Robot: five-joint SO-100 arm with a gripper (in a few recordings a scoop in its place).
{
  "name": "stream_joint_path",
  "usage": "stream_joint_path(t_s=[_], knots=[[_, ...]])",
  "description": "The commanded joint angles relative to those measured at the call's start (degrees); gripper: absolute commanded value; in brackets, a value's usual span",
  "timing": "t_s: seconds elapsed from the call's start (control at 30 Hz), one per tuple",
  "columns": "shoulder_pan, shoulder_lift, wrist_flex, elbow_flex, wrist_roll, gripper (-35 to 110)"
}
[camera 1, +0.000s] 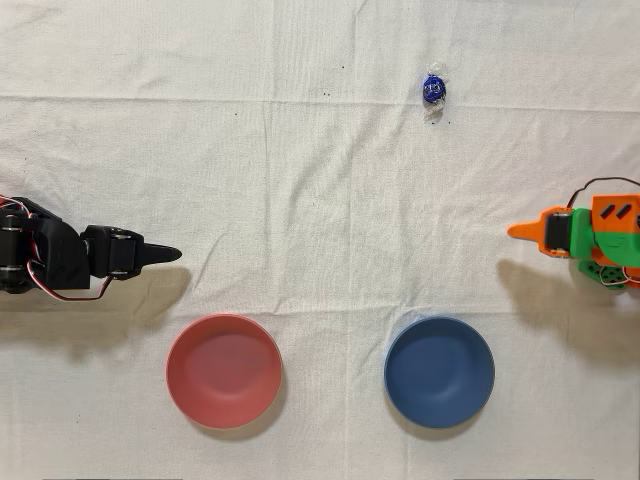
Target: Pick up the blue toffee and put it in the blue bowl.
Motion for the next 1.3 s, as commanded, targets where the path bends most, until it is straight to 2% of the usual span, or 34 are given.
stream_joint_path(t_s=[0.0, 0.13, 0.37, 0.57, 0.87, 1.13, 1.27], knots=[[3.3, -7.9, 1.6, -13.0, 2.9, 0], [6.2, -15.7, 2.0, -21.7, 4.7, 0], [11.5, -25.6, 1.2, -31.0, -1.5, 2], [18.7, -32.7, -0.3, -34.4, -12.9, 9], [27.9, -45.9, -0.6, -45.3, -11.0, 8], [33.7, -55.4, -0.1, -52.5, -10.3, 25], [35.0, -59.9, 1.0, -55.6, -10.5, 29]])
